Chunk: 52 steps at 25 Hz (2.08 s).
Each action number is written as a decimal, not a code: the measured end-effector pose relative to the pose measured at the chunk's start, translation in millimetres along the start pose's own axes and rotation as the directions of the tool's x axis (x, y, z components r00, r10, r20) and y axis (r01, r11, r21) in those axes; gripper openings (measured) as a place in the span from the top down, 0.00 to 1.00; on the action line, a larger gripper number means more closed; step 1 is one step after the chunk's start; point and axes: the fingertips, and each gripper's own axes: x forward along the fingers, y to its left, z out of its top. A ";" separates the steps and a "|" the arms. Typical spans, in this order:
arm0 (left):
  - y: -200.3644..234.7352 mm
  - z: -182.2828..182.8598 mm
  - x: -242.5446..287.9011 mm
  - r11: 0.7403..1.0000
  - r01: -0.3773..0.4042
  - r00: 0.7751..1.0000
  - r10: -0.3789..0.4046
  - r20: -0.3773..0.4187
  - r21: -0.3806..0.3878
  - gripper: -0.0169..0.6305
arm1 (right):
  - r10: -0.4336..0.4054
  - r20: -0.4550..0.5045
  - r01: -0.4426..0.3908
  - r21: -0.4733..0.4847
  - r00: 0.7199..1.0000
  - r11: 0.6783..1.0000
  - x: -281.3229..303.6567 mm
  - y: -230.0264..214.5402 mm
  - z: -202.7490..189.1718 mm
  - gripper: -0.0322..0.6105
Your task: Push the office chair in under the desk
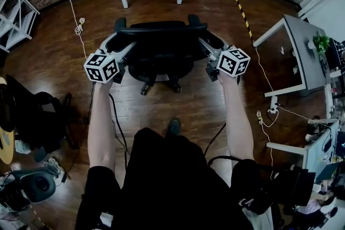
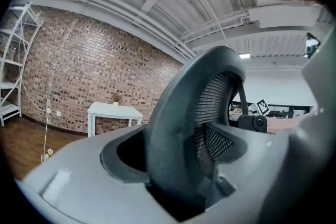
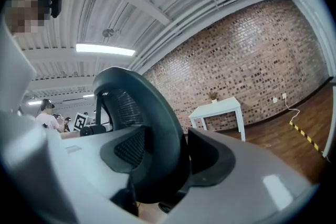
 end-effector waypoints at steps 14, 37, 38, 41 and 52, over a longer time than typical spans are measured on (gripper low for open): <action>62.3 14.0 96.7 0.992 -0.125 0.992 0.125 0.026 -0.002 0.30 | 0.065 0.004 -0.065 0.037 0.998 0.997 90.8 -107.9 44.0 0.55; 248.7 71.5 191.8 0.999 -0.007 1.000 0.006 0.020 0.036 0.30 | -0.028 0.072 0.025 0.043 0.997 0.999 271.1 -174.5 80.7 0.55; 254.7 68.1 194.8 0.999 -0.007 1.000 0.006 0.022 0.034 0.30 | -0.032 0.071 0.029 0.039 0.997 0.999 276.1 -178.7 77.3 0.55; 272.7 69.4 206.8 0.999 -0.019 0.999 0.019 0.029 0.026 0.30 | -0.011 0.072 0.009 0.029 0.997 1.000 296.5 -192.4 79.1 0.55; 295.7 60.0 282.5 0.997 -0.047 0.998 0.045 0.039 0.054 0.30 | 0.011 0.111 -0.013 0.018 0.994 1.000 319.7 -255.9 99.2 0.55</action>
